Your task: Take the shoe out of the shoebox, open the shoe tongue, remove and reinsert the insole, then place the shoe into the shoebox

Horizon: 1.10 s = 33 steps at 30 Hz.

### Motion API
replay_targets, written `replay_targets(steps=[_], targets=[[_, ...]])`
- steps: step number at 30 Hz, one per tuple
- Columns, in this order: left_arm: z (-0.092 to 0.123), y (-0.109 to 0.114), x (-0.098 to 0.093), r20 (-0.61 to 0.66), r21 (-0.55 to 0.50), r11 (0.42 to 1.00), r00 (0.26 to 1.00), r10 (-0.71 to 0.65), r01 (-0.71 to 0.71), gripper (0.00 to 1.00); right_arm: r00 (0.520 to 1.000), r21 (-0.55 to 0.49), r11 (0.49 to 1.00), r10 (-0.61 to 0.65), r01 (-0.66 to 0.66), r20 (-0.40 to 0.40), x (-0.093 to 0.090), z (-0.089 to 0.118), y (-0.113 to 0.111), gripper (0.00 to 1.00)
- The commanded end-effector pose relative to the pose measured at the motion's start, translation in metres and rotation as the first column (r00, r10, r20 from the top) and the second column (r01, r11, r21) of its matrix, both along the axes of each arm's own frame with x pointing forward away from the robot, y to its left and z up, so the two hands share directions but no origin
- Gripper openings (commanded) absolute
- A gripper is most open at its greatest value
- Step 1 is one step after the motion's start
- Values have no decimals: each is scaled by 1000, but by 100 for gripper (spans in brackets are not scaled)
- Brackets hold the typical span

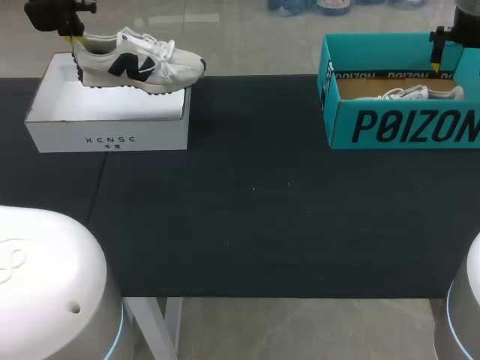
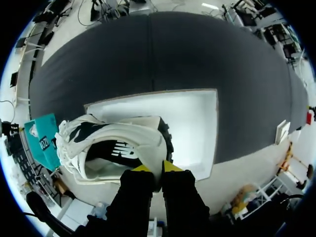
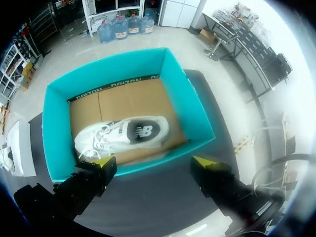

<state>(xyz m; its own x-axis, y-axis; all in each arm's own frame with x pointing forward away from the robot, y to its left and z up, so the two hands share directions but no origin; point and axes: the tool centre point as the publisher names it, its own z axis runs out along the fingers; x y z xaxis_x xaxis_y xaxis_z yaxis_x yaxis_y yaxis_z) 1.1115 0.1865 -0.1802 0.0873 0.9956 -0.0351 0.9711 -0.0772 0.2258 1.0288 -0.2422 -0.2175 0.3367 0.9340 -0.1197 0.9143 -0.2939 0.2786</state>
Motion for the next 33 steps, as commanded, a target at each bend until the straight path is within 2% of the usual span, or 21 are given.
replay_targets(steps=[1, 9, 21, 29, 33], targets=[[17, -33, -83, 170, 11, 1000, 985, -11, 9, 0, 1000, 0, 1000, 0, 0, 3, -1, 0, 0, 100], [0, -99, -140, 161, 5, 998, 985, -62, 62, 0, 1000, 0, 1000, 0, 0, 3, -1, 0, 0, 100], [-35, -171, -202, 150, -51, 995, 986, -79, 87, 0, 1000, 0, 1000, 0, 0, 3, -1, 0, 0, 100], [-52, -207, -224, 130, -86, 989, 985, -112, 124, 0, 1000, 0, 1000, 0, 0, 3, -1, 0, 0, 100], [-62, -219, -225, 127, -87, 986, 983, -131, 143, 0, 1000, 0, 1000, 0, 0, 3, -1, 0, 0, 100]])
